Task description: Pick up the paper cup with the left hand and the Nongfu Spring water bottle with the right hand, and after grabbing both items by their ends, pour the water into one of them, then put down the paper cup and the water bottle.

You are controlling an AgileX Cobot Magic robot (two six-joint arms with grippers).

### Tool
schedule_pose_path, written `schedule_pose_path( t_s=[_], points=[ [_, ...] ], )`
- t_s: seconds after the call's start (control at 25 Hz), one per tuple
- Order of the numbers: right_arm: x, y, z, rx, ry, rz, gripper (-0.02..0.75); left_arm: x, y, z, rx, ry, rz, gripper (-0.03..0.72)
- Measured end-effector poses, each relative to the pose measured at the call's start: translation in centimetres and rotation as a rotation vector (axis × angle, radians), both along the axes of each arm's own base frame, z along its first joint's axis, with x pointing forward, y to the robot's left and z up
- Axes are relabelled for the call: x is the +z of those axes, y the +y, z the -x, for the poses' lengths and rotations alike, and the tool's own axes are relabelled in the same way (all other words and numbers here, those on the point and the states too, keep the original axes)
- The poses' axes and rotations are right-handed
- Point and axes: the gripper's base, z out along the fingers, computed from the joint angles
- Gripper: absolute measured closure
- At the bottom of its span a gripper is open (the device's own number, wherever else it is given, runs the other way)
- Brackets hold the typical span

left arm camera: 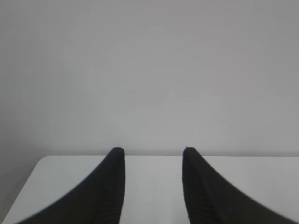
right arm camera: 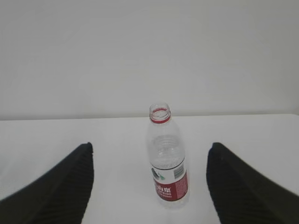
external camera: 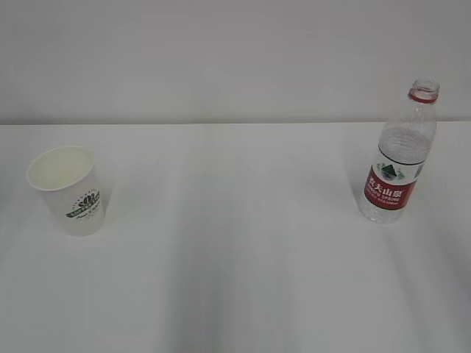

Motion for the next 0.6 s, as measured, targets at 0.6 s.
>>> schedule_pose_path(
  t_s=[0.6],
  points=[
    [0.0, -0.4, -5.1, -0.064, -0.071, -0.002, 0.169, 0.1, 0.1, -1.6, 0.005, -0.031, -0.051, 0.289]
  ],
)
